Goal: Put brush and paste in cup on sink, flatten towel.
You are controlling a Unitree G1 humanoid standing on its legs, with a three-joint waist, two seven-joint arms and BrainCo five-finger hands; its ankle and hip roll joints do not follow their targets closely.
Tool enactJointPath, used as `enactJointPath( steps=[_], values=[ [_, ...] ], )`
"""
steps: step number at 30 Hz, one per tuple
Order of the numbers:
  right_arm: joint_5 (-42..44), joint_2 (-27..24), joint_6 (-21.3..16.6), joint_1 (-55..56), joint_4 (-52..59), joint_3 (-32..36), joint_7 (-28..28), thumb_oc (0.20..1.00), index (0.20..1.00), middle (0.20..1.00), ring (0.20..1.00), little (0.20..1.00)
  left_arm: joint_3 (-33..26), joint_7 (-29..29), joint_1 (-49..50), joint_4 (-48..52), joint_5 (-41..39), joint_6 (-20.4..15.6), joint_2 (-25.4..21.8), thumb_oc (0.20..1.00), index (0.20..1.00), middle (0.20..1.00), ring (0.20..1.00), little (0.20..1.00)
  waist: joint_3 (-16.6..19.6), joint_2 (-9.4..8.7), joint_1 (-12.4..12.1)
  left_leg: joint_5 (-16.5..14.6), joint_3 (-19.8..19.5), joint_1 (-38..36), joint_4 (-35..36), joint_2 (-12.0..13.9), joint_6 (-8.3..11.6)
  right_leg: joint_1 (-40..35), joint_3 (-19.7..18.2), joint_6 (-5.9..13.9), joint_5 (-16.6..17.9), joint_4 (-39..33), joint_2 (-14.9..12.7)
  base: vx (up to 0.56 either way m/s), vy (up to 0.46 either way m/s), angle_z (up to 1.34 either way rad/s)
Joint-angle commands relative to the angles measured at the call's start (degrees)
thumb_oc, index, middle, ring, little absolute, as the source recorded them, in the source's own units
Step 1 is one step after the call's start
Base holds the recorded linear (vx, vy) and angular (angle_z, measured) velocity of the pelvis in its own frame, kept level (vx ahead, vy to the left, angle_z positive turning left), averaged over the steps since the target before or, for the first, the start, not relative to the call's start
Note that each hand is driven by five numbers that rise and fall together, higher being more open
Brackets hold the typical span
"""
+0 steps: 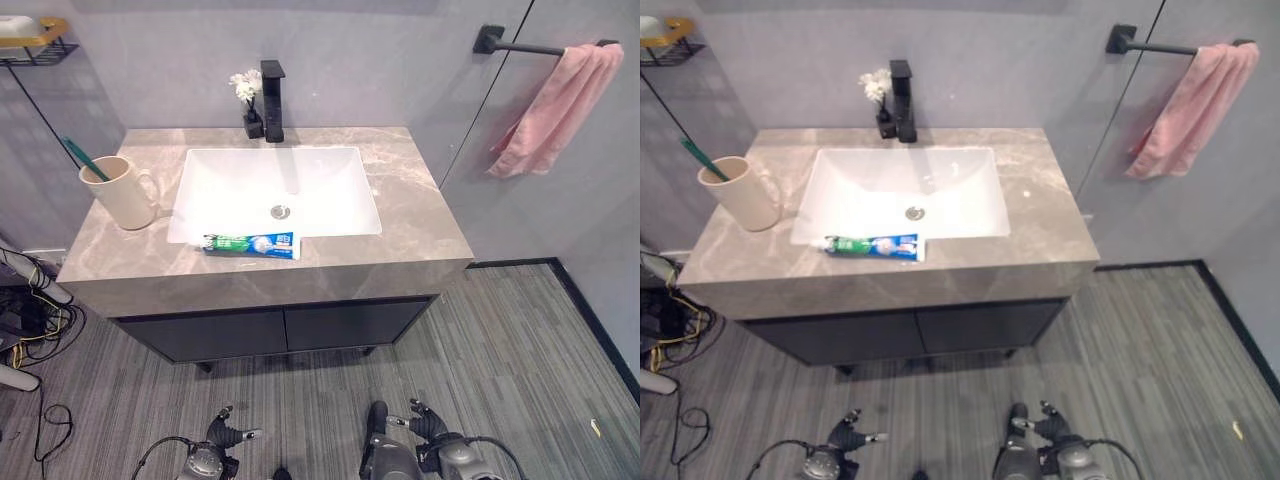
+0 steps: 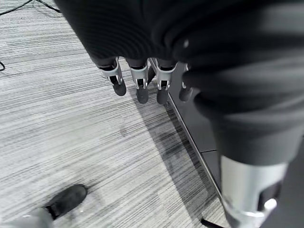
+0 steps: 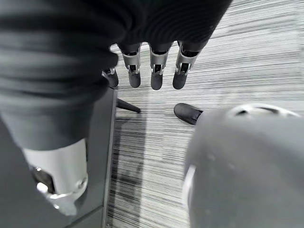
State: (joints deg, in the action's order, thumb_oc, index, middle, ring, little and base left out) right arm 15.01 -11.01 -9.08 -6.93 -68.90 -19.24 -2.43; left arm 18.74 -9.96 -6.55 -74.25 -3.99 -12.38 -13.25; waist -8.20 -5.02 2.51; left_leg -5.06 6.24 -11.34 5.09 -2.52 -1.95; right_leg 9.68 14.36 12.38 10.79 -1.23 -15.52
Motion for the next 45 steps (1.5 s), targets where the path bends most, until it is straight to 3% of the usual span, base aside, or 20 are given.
enactJointPath(
  steps=[1, 5, 8, 11, 16, 17, 18, 19, 22, 25, 26, 30, 32, 35, 39, 41, 42, 43, 44, 45],
  values=[
    [1.7, -0.32, -2.17, -4.62, 1.35, -1.19, -0.31, 1.0, 1.0, 1.0, 1.0, 1.0, -0.63, -1.35, -4.57, -1.1, -1.36, -1.59, -0.03, 1.0, 1.0, 1.0, 1.0, 1.0, -0.54, 0.98, 0.61, -4.64, -1.38, -1.68, -3.68, 0.71, 1.36, 4.18, -4.11, 0.09, 5.18, 4.8, 1.49, 0.23, -0.091, 0.51],
    [0.17, -1.22, -2.33, -4.47, 2.3, -1.94, -0.3, 1.0, 1.0, 1.0, 1.0, 1.0, -0.39, -1.08, -4.12, -0.84, -1.34, -1.54, 0.24, 1.0, 1.0, 1.0, 1.0, 1.0, 0.42, 2.12, 1.24, -4.72, -2.13, -1.62, -5.32, 2.88, 2.73, 4.05, -2.11, -1.29, 1.43, 6.13, 3.19, 0.28, -0.115, 0.17],
    [0.16, -2.14, -2.64, -4.3, 3.51, -2.15, -0.39, 1.0, 1.0, 1.0, 1.0, 1.0, -0.61, -1.04, -3.88, -0.23, -2.41, -1.63, 0.06, 1.0, 1.0, 1.0, 1.0, 1.0, 1.09, 2.85, 1.83, -2.01, -1.65, -0.2, -9.31, 4.87, 5.05, 3.83, -0.79, -2.61, -0.57, 7.2, 5.39, 0.27, -0.125, 0.2],
    [-0.82, -2.7, -2.66, -3.88, 3.77, -3.13, -0.25, 1.0, 1.0, 1.0, 1.0, 1.0, 0.03, -0.89, -4.08, 0.75, -2.02, -1.75, -0.56, 1.0, 1.0, 1.0, 1.0, 1.0, 0.66, 2.34, 1.75, 4.39, 0.03, 4.28, -19.54, 6.91, 8.65, 1.33, 0.35, -4.65, -1.87, 5.88, 6.87, 0.18, -0.128, 0.07],
    [-2.21, -3.62, -2.71, -4.26, 3.53, -4.18, -0.47, 1.0, 1.0, 1.0, 1.0, 1.0, 0.88, -1.25, -5.13, 2.1, -2.42, -1.94, -0.94, 1.0, 1.0, 1.0, 1.0, 1.0, -1.17, 1.31, 1.06, 7.0, 0.55, 9.57, -28.41, 7.57, 9.91, -0.38, 1.55, -5.74, -2.46, 4.74, 6.66, 0.07, -0.081, 0.03],
    [-2.89, -3.7, -2.64, -4.12, 2.73, -4.3, -0.6, 1.0, 1.0, 1.0, 1.0, 1.0, 1.13, -1.32, -5.34, 2.08, -2.27, -1.86, -0.98, 1.0, 1.0, 1.0, 1.0, 1.0, -1.23, 1.2, 1.12, 7.6, 2.43, 10.32, -28.0, 9.23, 9.78, -0.77, 2.18, -5.88, -3.02, 4.59, 6.43, 0.1, 0.024, -0.05],
    [-3.96, -4.17, -2.48, -3.69, 2.15, -4.25, -1.04, 1.0, 1.0, 1.0, 1.0, 1.0, 1.6, -1.26, -5.51, 2.22, -1.64, -1.83, -0.86, 1.0, 1.0, 1.0, 1.0, 1.0, -1.09, 1.5, 1.74, 8.38, 9.18, 9.26, -21.06, 14.5, 9.52, -1.75, 3.78, -5.19, -3.46, 4.02, 5.73, 0.14, 0.07, 0.04],
    [-4.26, -4.51, -2.42, -3.42, 1.86, -3.78, -1.45, 1.0, 1.0, 1.0, 1.0, 1.0, 1.71, -1.44, -5.58, 2.27, -1.24, -1.81, -0.63, 1.0, 1.0, 1.0, 1.0, 1.0, -1.06, 1.74, 1.68, 7.88, 11.12, 9.22, -17.35, 15.64, 9.67, -2.35, 4.02, -4.57, -3.68, 3.42, 5.32, 0.14, 0.14, 0.37],
    [-4.03, -4.86, -2.58, -3.85, 1.46, -2.98, -2.01, 1.0, 1.0, 1.0, 1.0, 1.0, 1.57, -2.39, -5.98, 1.32, -0.54, -1.88, -0.35, 1.0, 1.0, 1.0, 1.0, 1.0, -0.55, 2.64, 1.39, 8.44, 10.42, 12.19, -7.6, 16.33, 10.11, -2.28, 2.83, -3.24, -4.58, 3.24, 4.49, 0.1, 0.165, 0.48],
    [-4.27, -5.11, -2.69, -4.03, 1.35, -2.92, -2.19, 1.0, 1.0, 1.0, 1.0, 1.0, 2.13, -2.79, -6.18, 1.0, 0.25, -1.95, -0.49, 1.0, 1.0, 1.0, 1.0, 1.0, -0.45, 3.59, 1.16, 12.7, 9.9, 13.8, -2.92, 18.91, 11.17, -2.35, 1.87, -2.84, -5.08, 3.7, 4.04, 0.1, 0.197, -0.09],
    [-4.48, -5.48, -2.79, -3.97, 1.45, -2.67, -2.35, 1.0, 1.0, 1.0, 1.0, 1.0, 2.65, -2.89, -6.28, 0.73, 1.25, -1.85, -0.79, 1.0, 1.0, 1.0, 1.0, 1.0, -0.17, 4.25, 0.86, 15.44, 8.84, 15.11, -1.06, 20.9, 11.78, -2.74, 1.04, -2.35, -5.38, 4.19, 3.04, 0.1, 0.17, -0.15],
    [-4.68, -5.53, -2.68, -3.87, 1.17, -1.98, -1.9, 1.0, 1.0, 1.0, 1.0, 1.0, 3.07, -2.54, -5.77, -0.19, 2.11, -1.64, -0.76, 1.0, 1.0, 1.0, 1.0, 1.0, 0.06, 4.49, 0.63, 12.28, 5.97, 14.31, -4.05, 19.69, 11.36, -3.53, -0.61, -1.95, -5.53, 5.16, 1.78, 0.12, 0.265, -0.33],
    [-4.92, -5.43, -2.16, -3.8, 0.72, -1.26, -1.35, 1.0, 1.0, 1.0, 1.0, 1.0, 3.59, -1.88, -5.75, -0.59, 2.75, -1.39, -0.88, 1.0, 1.0, 1.0, 1.0, 1.0, 0.28, 3.99, 0.95, 8.21, 5.1, 14.16, -6.69, 16.64, 9.72, -4.29, -2.87, -0.95, -4.55, 6.84, -0.73, 0.1, 0.355, -0.06],
    [-5.04, -5.27, -1.79, -3.25, 0.58, -0.29, -0.97, 1.0, 1.0, 1.0, 1.0, 1.0, 4.65, -1.08, -5.33, 0.19, 4.22, -1.59, -1.58, 1.0, 1.0, 1.0, 1.0, 1.0, 0.1, 2.99, 0.95, 4.39, 4.81, 14.26, -10.25, 12.46, 7.3, -5.36, -4.68, 0.46, -0.86, 7.72, -4.31, 0.07, 0.342, 0.16],
    [-5.28, -5.4, -1.84, -2.71, 3.0, 0.01, -0.62, 1.0, 1.0, 1.0, 1.0, 1.0, 5.59, -0.73, -4.67, 2.07, 5.65, -2.15, -2.79, 1.0, 1.0, 1.0, 1.0, 1.0, -0.62, 2.56, 0.78, 1.83, 4.36, 14.86, -12.31, 7.84, 4.7, -4.76, -5.61, 1.43, 5.39, 8.81, -8.2, 0.02, 0.329, 0.12],
    [-5.49, -5.32, -1.88, -3.01, 4.37, -0.25, -0.7, 1.0, 1.0, 1.0, 1.0, 1.0, 6.09, -0.57, -4.15, 2.99, 6.64, -2.4, -3.19, 1.0, 1.0, 1.0, 1.0, 1.0, -1.21, 2.49, 0.08, 1.51, 4.76, 13.99, -11.25, 6.03, 3.53, -4.33, -2.68, 1.43, 8.82, 9.23, -10.63, -0.02, 0.298, 0.03],
    [-5.57, -5.35, -1.87, -3.33, 5.39, -0.58, -0.67, 1.0, 1.0, 1.0, 1.0, 1.0, 6.18, -0.44, -3.74, 3.66, 6.9, -2.42, -3.48, 1.0, 1.0, 1.0, 1.0, 1.0, -1.72, 2.9, -0.46, 1.66, 5.33, 13.54, -10.49, 5.92, 3.05, -3.62, 0.5, 1.05, 8.44, 10.46, -11.57, -0.08, 0.321, -0.06],
    [-5.7, -5.31, -2.01, -3.66, 6.27, -1.09, -0.53, 1.0, 1.0, 1.0, 1.0, 1.0, 6.12, -0.27, -3.12, 4.39, 7.26, -2.42, -3.61, 1.0, 1.0, 1.0, 1.0, 1.0, -2.5, 3.66, -1.28, 2.16, 6.31, 13.12, -9.65, 6.01, 2.66, -3.49, 4.68, 0.31, 6.22, 13.04, -11.26, -0.08, 0.335, -0.21],
    [-5.54, -5.25, -2.11, -3.82, 6.76, -1.75, -0.11, 1.0, 1.0, 1.0, 1.0, 1.0, 6.4, 0.33, -2.14, 5.06, 7.58, -2.28, -3.83, 1.0, 1.0, 1.0, 1.0, 1.0, -2.73, 4.11, -0.79, 2.86, 5.94, 12.96, -8.41, 5.75, 2.44, -2.54, 3.63, -0.59, 3.07, 14.88, -7.87, -0.06, 0.236, -0.3],
    [-5.53, -5.25, -2.11, -3.82, 6.77, -1.76, -0.1, 1.0, 1.0, 1.0, 1.0, 1.0, 6.39, 0.33, -2.13, 5.08, 7.58, -2.27, -3.85, 1.0, 1.0, 1.0, 1.0, 1.0, -2.58, 4.09, -0.77, 2.99, 5.94, 13.11, -8.33, 5.75, 2.45, -2.37, 3.64, -0.65, 3.1, 14.86, -7.87, -0.04, 0.257, -0.38]
  ],
)
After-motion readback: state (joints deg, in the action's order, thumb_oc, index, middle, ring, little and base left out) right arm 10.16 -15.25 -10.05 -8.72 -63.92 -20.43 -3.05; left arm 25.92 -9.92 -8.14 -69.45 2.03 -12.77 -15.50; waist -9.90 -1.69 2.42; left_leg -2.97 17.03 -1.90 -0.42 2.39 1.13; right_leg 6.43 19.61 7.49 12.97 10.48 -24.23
